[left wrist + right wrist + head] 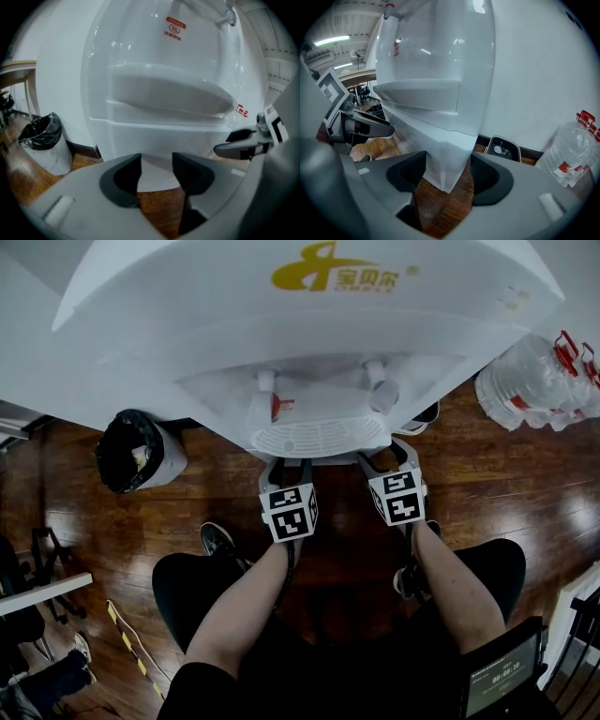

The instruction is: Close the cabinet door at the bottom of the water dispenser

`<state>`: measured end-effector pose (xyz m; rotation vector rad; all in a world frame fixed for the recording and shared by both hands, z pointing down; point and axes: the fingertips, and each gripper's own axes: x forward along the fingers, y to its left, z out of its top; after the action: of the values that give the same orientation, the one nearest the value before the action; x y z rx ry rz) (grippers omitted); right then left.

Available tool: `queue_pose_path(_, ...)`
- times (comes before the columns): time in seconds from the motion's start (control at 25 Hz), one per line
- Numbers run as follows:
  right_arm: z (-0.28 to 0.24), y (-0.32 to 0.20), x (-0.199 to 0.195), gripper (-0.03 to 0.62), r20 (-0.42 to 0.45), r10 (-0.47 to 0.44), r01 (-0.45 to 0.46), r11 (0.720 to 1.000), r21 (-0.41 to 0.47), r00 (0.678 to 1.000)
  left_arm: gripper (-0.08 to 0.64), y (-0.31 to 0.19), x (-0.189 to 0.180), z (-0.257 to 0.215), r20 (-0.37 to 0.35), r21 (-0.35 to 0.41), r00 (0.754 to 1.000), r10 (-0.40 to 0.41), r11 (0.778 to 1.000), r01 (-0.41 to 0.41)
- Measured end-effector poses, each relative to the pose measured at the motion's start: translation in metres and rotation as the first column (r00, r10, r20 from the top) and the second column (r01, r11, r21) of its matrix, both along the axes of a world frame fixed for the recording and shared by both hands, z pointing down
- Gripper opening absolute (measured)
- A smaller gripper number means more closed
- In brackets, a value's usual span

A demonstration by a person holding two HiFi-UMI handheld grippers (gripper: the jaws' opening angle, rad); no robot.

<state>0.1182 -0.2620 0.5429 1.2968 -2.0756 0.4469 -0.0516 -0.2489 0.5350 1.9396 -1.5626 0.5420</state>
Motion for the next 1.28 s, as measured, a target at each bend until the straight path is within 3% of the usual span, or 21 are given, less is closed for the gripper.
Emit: queue_pose_path(1.28,-0.002,-0.015,0.001,0.298,0.0,-0.044,0.044,0.999,0.003,0.999,0.227,-0.005,0.002,0.0,0.002,-0.009,0.998,-0.059,0.998,0.059)
